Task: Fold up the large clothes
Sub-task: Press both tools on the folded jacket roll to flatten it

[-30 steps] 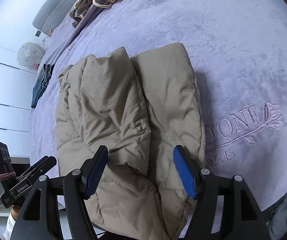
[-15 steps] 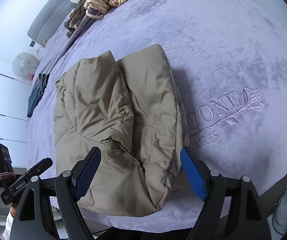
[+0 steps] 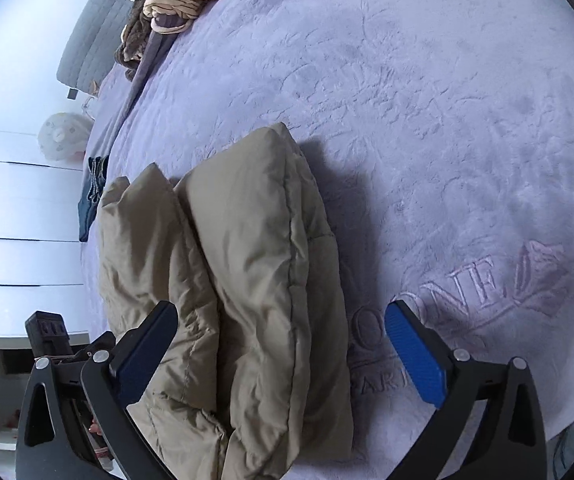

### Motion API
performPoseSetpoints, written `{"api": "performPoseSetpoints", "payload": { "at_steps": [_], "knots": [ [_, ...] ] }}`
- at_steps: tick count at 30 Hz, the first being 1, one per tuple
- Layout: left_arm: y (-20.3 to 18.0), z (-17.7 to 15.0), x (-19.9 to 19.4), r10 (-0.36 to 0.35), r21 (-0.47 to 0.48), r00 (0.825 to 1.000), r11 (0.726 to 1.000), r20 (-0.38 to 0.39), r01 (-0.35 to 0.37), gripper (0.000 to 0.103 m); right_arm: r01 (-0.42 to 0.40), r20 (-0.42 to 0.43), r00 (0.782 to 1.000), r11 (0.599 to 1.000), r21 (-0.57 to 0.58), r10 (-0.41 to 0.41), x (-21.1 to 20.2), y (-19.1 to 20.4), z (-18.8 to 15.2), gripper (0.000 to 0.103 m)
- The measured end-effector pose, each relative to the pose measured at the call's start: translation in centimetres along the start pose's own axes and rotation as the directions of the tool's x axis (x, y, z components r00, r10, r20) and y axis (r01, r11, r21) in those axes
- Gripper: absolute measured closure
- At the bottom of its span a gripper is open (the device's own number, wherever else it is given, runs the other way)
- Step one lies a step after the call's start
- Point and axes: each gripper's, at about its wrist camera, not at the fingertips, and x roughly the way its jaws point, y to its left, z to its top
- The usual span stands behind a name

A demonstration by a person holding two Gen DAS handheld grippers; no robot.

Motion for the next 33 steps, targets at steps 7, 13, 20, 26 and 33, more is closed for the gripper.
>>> {"api": "performPoseSetpoints", "payload": {
  "at_steps": [7, 13, 20, 26, 33],
  "knots": [
    [0.9, 1.0, 2.3, -0.082, -0.077, 0.996, 0.994, -0.035, 0.079, 0.000, -0.137, -0.064, 0.988, 0.986, 0.089, 0.143, 4.4, -2.9, 2.7, 0.000],
    [0.2, 1.2, 3.3, -0.055, -0.076, 0.998, 0.996, -0.037, 0.053, 0.000, -0.390, -0.088, 0.912, 0.915, 0.106, 0.400, 5.1, -1.7, 3.6, 0.000],
    [-0.9, 1.6, 3.4, -0.013, -0.018, 0.999, 1.000, -0.045, 0.013, 0.000, -0.207, -0.258, 0.953, 0.964, -0.167, 0.159, 7.4, 3.9, 4.2, 0.000],
    [1.4, 3.8, 3.8, -0.107, -0.055, 0.994, 0.993, -0.029, 0.105, 0.000, -0.182, -0.305, 0.944, 0.971, -0.156, 0.127, 10.1, 4.3, 4.2, 0.000],
    [3.3, 4.1, 7.4, -0.297, -0.159, 0.951, 0.947, -0.089, 0.280, 0.000, -0.204, -0.335, 0.930, 0.970, -0.131, 0.151, 11.5, 4.0, 5.4, 0.000]
  ]
}}
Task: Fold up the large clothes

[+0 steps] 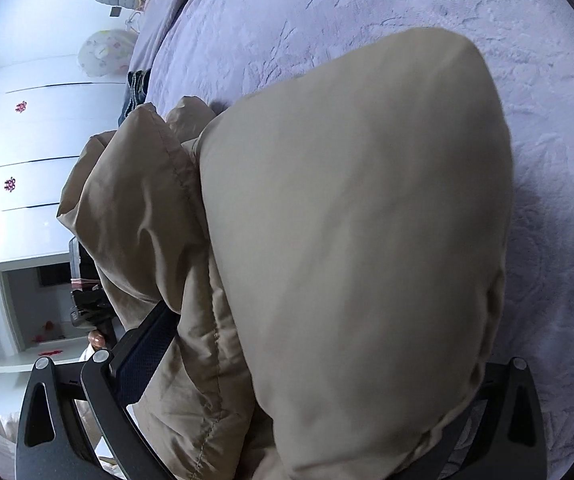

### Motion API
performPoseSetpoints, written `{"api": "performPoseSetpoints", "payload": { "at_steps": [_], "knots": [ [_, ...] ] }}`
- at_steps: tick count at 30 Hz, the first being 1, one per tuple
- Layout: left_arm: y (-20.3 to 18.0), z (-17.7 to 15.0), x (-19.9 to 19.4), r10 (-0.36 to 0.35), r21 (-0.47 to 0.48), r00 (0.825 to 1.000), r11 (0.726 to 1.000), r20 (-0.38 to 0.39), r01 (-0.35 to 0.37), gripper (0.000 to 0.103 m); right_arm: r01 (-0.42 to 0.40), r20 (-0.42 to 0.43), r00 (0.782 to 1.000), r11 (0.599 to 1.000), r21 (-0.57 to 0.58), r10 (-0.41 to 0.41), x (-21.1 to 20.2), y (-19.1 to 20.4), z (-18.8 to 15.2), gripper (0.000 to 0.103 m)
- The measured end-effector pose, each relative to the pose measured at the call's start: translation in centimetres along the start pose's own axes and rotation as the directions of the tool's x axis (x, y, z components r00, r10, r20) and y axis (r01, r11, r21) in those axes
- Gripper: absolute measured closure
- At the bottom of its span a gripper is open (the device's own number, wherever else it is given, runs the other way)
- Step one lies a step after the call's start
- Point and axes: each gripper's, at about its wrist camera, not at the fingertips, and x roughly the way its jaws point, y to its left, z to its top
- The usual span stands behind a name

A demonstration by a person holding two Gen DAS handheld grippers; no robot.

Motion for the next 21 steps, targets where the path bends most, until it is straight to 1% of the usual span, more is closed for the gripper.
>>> {"api": "performPoseSetpoints", "payload": {
  "at_steps": [1, 4, 6, 8, 9, 11, 13, 14, 16, 19, 21],
  "knots": [
    [-0.2, -0.1, 0.1, 0.009, 0.004, 1.000, 1.000, 0.002, -0.009, 0.000, -0.002, -0.002, 1.000, 1.000, 0.004, 0.002, 0.4, 0.2, 0.1, 0.000],
    [-1.5, -0.4, 0.5, 0.078, 0.026, 0.997, 0.997, 0.013, -0.078, 0.000, 0.003, -0.009, 1.000, 1.000, 0.017, -0.003, 0.7, 0.2, 0.4, 0.000],
    [-2.6, -0.8, 0.5, 0.142, 0.054, 0.989, 0.988, 0.028, -0.143, 0.000, 0.010, -0.012, 1.000, 1.000, 0.024, -0.010, 0.9, 0.5, 0.3, 0.000],
    [-4.2, -1.1, 0.8, 0.206, 0.085, 0.977, 0.974, 0.054, -0.210, 0.000, 0.018, -0.014, 1.000, 0.999, 0.036, -0.017, 1.1, 0.6, 0.5, 0.000],
    [-4.8, -1.3, 0.9, 0.227, 0.099, 0.972, 0.967, 0.066, -0.233, 0.004, 0.019, -0.013, 1.000, 0.999, 0.044, -0.018, 1.2, 0.7, 0.5, 0.001],
    [-6.1, -1.6, 0.8, 0.265, 0.124, 0.959, 0.953, 0.095, -0.276, 0.010, 0.026, -0.011, 1.000, 0.998, 0.056, -0.025, 1.2, 0.7, 0.5, 0.006],
    [-7.1, -2.0, 0.6, 0.295, 0.149, 0.947, 0.938, 0.124, -0.312, 0.019, 0.015, -0.003, 1.000, 0.998, 0.062, -0.015, 0.9, 0.8, 0.3, 0.027],
    [-7.7, -2.2, 0.4, 0.306, 0.164, 0.942, 0.931, 0.141, -0.327, 0.021, 0.005, 0.004, 1.000, 0.998, 0.061, -0.006, 0.7, 0.9, 0.2, 0.031],
    [-9.0, -2.7, 0.1, 0.318, 0.190, 0.934, 0.919, 0.165, -0.346, 0.027, -0.015, 0.017, 1.000, 0.999, 0.047, 0.014, 0.2, 1.4, 0.1, 0.046],
    [-10.7, -2.6, -0.4, 0.332, 0.211, 0.924, 0.905, 0.191, -0.369, 0.029, -0.034, 0.028, 0.999, 0.999, 0.027, 0.034, -0.3, 2.4, 0.0, 0.052],
    [-11.4, -2.5, -1.0, 0.329, 0.218, 0.921, 0.902, 0.210, -0.372, 0.029, -0.045, 0.033, 0.998, 0.999, 0.015, 0.045, -0.5, 3.2, 0.1, 0.053]
  ]
}}
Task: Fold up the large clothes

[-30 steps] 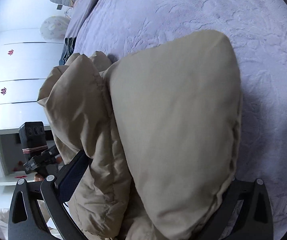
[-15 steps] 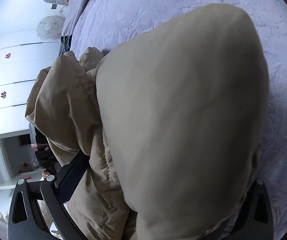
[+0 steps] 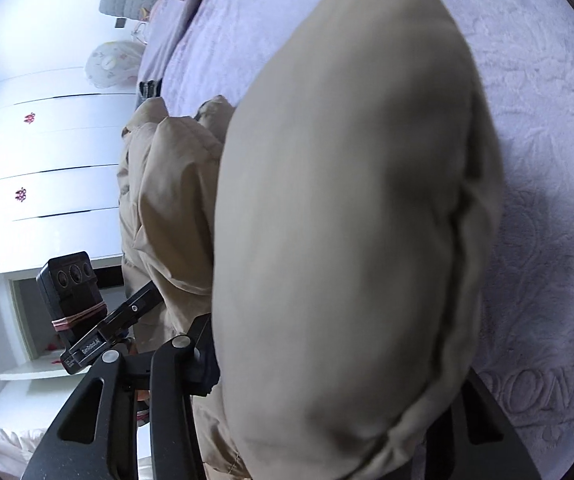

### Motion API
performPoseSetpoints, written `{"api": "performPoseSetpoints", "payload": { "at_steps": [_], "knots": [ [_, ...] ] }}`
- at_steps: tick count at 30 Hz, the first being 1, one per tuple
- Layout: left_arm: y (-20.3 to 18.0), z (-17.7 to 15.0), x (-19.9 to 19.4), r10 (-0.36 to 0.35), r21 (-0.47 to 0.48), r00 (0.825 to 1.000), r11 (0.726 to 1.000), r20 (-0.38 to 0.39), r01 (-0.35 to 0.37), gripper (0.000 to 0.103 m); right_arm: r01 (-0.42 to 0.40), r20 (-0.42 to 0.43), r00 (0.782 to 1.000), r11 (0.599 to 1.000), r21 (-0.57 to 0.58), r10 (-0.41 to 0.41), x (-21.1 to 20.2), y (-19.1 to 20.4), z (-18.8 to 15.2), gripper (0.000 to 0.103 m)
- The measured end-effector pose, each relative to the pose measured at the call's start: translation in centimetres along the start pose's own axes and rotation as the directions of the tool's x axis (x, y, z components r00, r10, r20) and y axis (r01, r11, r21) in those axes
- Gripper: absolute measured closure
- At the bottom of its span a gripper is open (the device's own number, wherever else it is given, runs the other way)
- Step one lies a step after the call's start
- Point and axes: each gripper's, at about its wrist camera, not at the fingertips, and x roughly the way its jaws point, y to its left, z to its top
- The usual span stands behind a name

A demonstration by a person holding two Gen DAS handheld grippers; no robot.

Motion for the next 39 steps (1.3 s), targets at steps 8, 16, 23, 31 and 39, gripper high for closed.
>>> {"api": "performPoseSetpoints", "payload": {
  "at_steps": [8, 16, 23, 31, 39],
  "knots": [
    [3.5, 1.2, -3.7, -0.001, 0.017, 0.999, 1.000, 0.044, 0.001, 0.029, -0.011, 0.032, 0.999, 0.999, -0.034, 0.012, 1.7, 4.4, 0.3, 0.053],
    [12.3, 5.1, -6.8, 0.013, 0.031, 0.998, 0.999, 0.056, -0.015, 0.029, 0.005, 0.072, 0.997, 0.999, -0.055, -0.001, 7.0, 9.6, 2.2, 0.053],
    [21.7, 9.3, -9.2, 0.097, 0.011, 0.991, 0.995, 0.089, -0.099, 0.029, -0.008, 0.065, 0.998, 0.997, -0.074, 0.013, 14.8, 15.0, 5.1, 0.053],
    [29.4, 11.9, -7.3, 0.182, -0.074, 0.979, 0.982, 0.095, -0.176, 0.028, 0.082, 0.042, 0.996, 0.991, -0.107, -0.078, 21.3, 17.1, 8.5, 0.049],
    [28.8, 10.9, -6.8, 0.212, -0.040, 0.970, 0.977, 0.122, -0.209, 0.024, 0.281, 0.076, 0.958, 0.957, -0.073, -0.275, 17.4, 17.3, 7.7, 0.038]
  ]
}}
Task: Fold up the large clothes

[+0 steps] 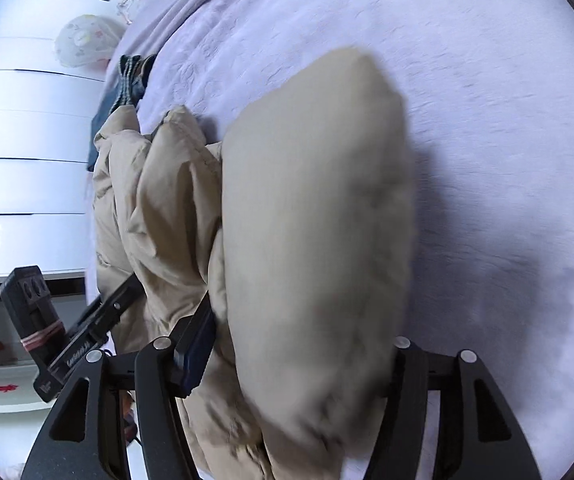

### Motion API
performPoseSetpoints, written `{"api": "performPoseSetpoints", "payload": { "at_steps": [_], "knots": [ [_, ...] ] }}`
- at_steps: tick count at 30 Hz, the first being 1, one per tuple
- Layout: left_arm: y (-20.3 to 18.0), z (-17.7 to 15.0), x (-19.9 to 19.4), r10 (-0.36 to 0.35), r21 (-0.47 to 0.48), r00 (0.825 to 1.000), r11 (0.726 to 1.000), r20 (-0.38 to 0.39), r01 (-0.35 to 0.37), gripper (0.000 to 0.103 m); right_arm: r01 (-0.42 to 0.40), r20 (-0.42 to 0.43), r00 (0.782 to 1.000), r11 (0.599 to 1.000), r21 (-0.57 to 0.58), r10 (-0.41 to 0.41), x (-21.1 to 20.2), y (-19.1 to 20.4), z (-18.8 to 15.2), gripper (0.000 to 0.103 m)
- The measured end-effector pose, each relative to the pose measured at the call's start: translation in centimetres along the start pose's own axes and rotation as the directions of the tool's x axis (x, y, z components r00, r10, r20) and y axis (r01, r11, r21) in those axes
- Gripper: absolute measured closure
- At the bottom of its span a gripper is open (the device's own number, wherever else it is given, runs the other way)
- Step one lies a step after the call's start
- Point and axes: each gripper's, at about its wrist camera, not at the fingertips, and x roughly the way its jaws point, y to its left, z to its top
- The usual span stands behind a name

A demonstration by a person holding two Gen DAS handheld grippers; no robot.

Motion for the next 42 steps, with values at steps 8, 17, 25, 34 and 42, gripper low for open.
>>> {"api": "performPoseSetpoints", "payload": {
  "at_steps": [8, 17, 25, 34, 42],
  "knots": [
    [-0.7, 0.3, -2.3, 0.077, 0.025, 0.996, 0.997, 0.037, -0.078, 0.024, 0.139, 0.318, 0.944, 0.980, -0.142, -0.088, -10.2, 5.0, -1.4, 0.069],
    [-0.3, 4.1, -1.8, 0.121, 0.024, 0.985, 0.992, 0.126, -0.125, 0.024, 0.169, 0.242, 0.964, 0.955, -0.245, -0.108, -1.4, 10.1, 1.3, 0.090],
    [-4.1, 2.5, 1.4, 0.176, 0.170, 0.977, 0.966, 0.121, -0.195, 0.017, 0.177, 0.153, 0.974, 0.982, -0.071, -0.165, 3.2, 3.7, 3.4, 0.103],
    [-3.4, 1.8, -1.2, 0.171, 0.137, 0.984, 0.975, 0.050, -0.176, 0.009, 0.153, 0.150, 0.979, 0.982, -0.108, -0.136, 1.9, 5.2, 2.1, 0.103],
    [-2.2, -1.8, -3.3, 0.172, 0.089, 0.985, 0.981, 0.009, -0.172, 0.000, 0.127, 0.144, 0.985, 0.972, -0.198, -0.099, -1.5, 8.2, -3.1, 0.100]
  ]
}}
